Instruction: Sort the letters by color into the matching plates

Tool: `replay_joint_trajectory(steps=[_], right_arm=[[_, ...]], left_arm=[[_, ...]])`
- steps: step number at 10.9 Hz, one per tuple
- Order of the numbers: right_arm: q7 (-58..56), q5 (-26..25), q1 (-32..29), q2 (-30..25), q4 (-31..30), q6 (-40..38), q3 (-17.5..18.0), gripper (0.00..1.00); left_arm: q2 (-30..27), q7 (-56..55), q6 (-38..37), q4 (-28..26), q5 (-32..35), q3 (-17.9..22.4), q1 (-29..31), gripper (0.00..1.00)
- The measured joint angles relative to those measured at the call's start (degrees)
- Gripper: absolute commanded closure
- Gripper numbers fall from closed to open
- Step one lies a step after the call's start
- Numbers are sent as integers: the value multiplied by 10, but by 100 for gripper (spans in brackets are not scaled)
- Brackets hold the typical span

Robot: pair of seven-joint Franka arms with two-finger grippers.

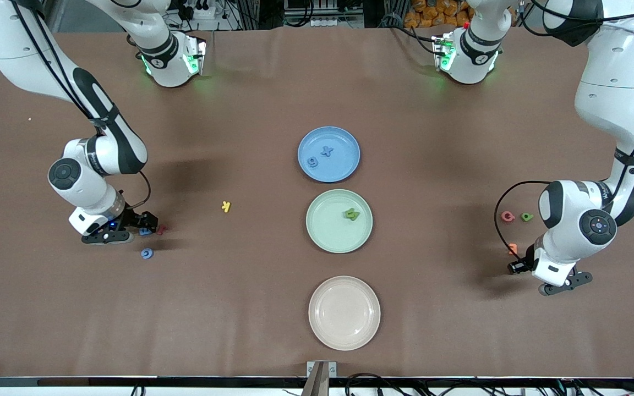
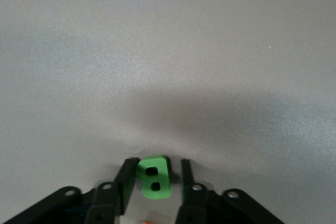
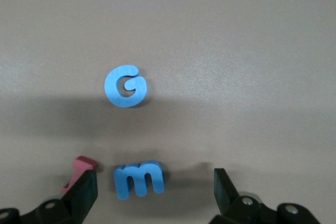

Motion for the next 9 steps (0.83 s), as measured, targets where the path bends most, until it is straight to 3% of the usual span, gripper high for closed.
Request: replay_joint_trajectory(steps=[1, 2, 7, 9], right_arm=[[0, -6, 0, 0, 0, 0, 0, 5], [0, -12, -1, 2, -1, 2, 0, 5], [0, -19, -4, 6, -10, 27, 0, 20], [-1, -20, -5, 7, -11, 27, 0, 21]], left_arm=[[0, 0, 0, 0, 0, 0, 0, 97], [0, 0, 0, 0, 0, 0, 0, 100], [0, 0, 4, 1, 0, -1, 0, 100], [-1, 0, 7, 3, 0, -5, -1, 100]])
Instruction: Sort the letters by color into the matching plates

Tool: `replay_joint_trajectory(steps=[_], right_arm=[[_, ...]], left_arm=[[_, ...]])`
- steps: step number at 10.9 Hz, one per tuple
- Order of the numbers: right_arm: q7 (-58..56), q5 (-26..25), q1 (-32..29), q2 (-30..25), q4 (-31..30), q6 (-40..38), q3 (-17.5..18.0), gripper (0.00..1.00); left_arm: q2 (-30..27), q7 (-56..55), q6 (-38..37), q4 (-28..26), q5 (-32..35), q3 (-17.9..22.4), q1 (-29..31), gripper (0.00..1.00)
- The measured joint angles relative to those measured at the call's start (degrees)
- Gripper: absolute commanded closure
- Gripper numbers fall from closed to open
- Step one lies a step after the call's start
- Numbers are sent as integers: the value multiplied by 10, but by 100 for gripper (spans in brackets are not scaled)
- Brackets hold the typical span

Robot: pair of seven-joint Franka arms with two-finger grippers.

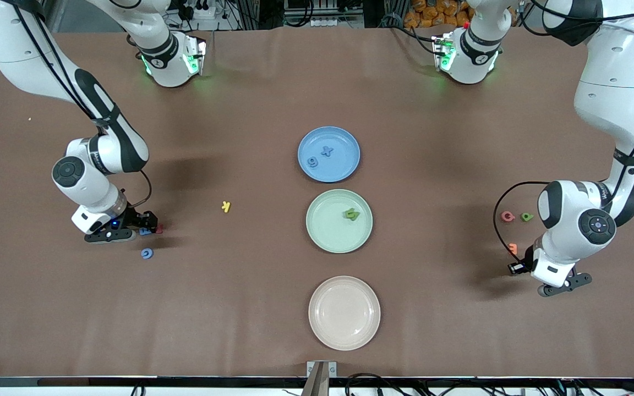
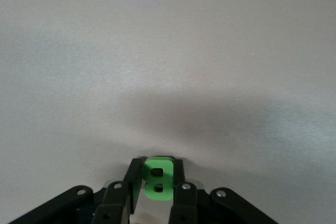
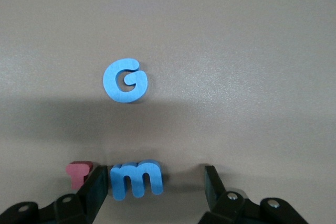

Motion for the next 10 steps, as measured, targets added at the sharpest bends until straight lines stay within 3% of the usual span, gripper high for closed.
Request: replay_joint_trajectory(steps=[3, 6, 10], right_arm=[[0, -1, 0, 0, 0, 1, 1, 29], [0, -1, 0, 0, 0, 3, 2, 46], [0, -2, 0, -2, 0, 5, 3, 60]], left_arm=[[-5, 0, -1, 2, 0, -29, -3, 100], [-22, 0, -48, 5, 0, -79, -5, 100], [-54, 0, -92, 7, 0, -121, -35, 100]])
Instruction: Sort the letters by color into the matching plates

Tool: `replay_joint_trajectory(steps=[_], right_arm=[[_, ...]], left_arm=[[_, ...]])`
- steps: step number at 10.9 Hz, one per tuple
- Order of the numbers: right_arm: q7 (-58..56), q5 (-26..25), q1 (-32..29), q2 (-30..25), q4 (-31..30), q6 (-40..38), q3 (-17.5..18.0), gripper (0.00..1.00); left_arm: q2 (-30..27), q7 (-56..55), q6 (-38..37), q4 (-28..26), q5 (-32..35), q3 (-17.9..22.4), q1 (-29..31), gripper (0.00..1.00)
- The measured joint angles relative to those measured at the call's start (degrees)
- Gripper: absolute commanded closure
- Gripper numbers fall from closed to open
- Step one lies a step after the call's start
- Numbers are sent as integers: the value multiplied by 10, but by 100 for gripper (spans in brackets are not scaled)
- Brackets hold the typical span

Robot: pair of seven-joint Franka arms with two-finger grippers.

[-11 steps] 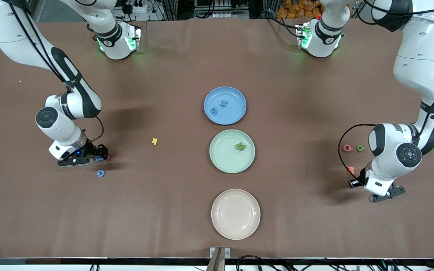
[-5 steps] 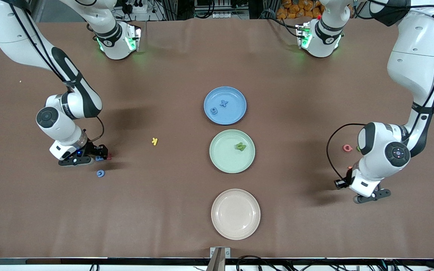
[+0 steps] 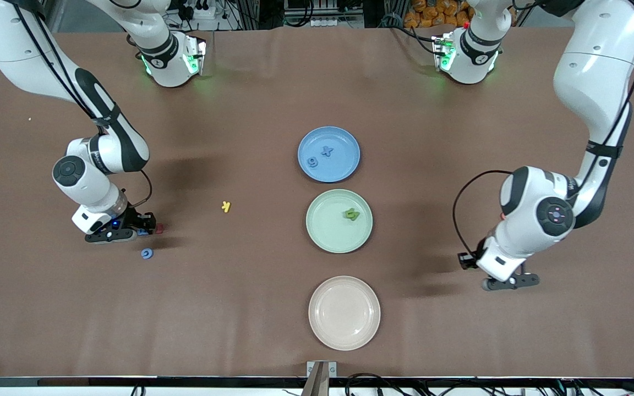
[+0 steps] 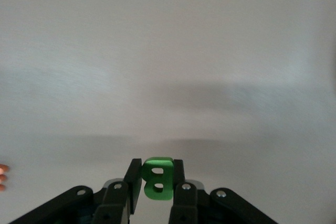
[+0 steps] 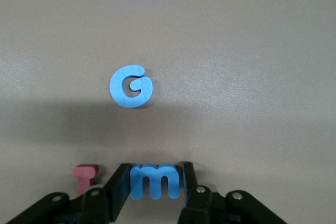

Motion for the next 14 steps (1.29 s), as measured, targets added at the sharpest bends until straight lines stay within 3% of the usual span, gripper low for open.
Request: replay_joint_trajectory(steps=[4, 10, 14], right_arm=[[0, 0, 0, -2, -1, 1, 0, 68], [0, -1, 0, -3, 0, 1, 1, 70], [38, -1, 0, -24, 5, -45, 35, 70]], left_arm=[[-15, -19, -7, 0, 0, -4, -63, 100], [-11, -232, -11, 0, 0, -14, -181, 100], [10, -285, -11, 2, 0, -9, -221, 100]])
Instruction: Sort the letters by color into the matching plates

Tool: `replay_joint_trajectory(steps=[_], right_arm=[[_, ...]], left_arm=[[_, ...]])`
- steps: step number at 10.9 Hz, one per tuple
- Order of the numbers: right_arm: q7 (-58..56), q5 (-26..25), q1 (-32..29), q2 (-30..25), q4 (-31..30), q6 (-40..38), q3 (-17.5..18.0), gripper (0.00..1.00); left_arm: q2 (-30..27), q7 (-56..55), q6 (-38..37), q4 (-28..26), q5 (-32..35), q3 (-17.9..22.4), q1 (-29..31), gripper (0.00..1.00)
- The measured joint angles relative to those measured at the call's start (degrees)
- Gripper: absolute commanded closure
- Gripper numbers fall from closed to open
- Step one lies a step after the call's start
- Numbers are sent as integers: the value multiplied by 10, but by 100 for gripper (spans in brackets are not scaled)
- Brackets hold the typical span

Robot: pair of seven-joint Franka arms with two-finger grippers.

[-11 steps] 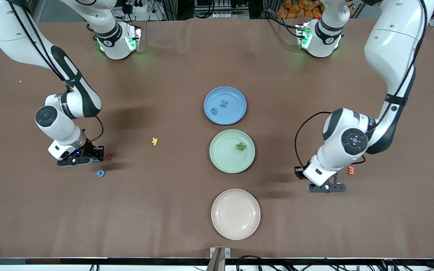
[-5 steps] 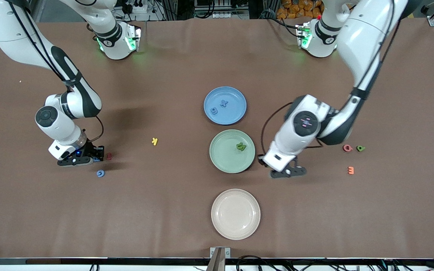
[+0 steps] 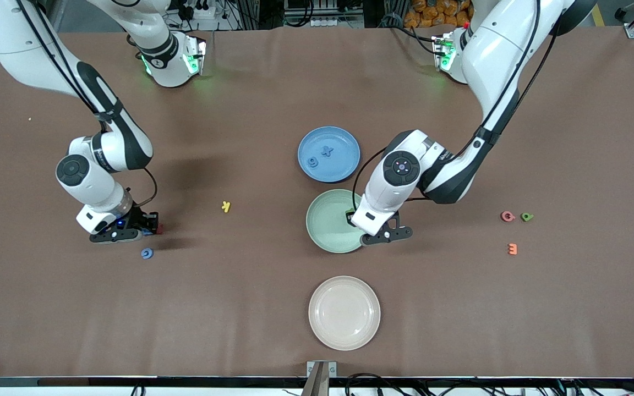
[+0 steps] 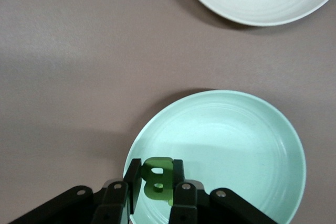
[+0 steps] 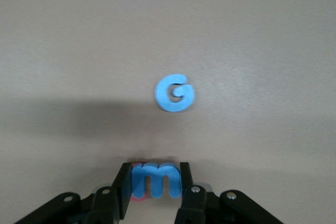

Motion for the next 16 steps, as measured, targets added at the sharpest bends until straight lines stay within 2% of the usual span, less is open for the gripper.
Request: replay_joint_trajectory(steps=[5, 11, 12, 13, 16], right_arm=[[117, 0, 17, -15, 0, -16, 59, 69], [305, 0, 176, -24, 0, -53, 68, 69], [335, 0, 202, -25, 0, -62, 68, 69], [362, 0, 227, -26, 1, -72, 68, 69], [437, 5, 308, -27, 18, -119, 69, 69]], left_arm=[[35, 0, 2, 9, 0, 1, -31, 100], [45, 0, 2, 13, 0, 2, -38, 100], [46, 0, 2, 13, 0, 2, -40, 26], [46, 0, 2, 13, 0, 2, -40, 0], [46, 0, 2, 15, 0, 2, -41, 0]])
